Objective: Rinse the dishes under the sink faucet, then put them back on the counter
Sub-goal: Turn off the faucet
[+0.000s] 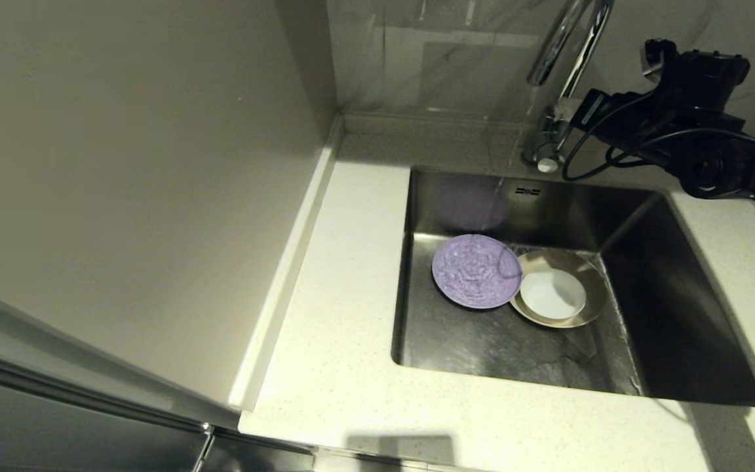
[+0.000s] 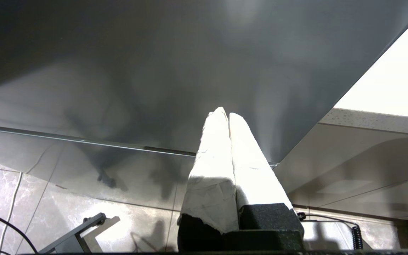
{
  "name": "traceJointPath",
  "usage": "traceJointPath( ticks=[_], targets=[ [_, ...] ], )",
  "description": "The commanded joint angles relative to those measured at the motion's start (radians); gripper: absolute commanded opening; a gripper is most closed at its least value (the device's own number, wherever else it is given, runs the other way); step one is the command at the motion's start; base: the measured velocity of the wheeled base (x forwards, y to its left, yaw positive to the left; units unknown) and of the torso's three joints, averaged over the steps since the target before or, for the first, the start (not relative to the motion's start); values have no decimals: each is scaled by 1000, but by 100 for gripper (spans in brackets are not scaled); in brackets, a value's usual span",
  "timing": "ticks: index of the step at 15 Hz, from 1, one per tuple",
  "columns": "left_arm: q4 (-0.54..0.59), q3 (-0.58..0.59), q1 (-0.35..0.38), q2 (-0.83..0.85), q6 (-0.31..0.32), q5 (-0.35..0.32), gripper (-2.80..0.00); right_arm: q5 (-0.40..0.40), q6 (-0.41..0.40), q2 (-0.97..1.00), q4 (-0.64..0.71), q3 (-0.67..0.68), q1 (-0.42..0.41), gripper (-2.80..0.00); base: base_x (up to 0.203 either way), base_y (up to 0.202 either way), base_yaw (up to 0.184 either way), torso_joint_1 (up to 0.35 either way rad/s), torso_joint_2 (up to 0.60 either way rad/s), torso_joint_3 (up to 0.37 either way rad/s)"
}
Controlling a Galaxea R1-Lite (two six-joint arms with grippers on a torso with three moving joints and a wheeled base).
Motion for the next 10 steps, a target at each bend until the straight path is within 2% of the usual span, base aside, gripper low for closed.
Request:
traceJointPath(
  ticks=[1, 10],
  targets=[
    [-1, 0, 0, -3, -1, 0, -280, 3, 7, 16, -23, -3, 1, -280, 0, 0, 0, 0, 0, 0],
    [-1, 0, 0, -3, -1, 0, -280, 2, 29, -129, -50, 3, -32, -280, 0, 0, 0, 0, 0, 0]
  ],
)
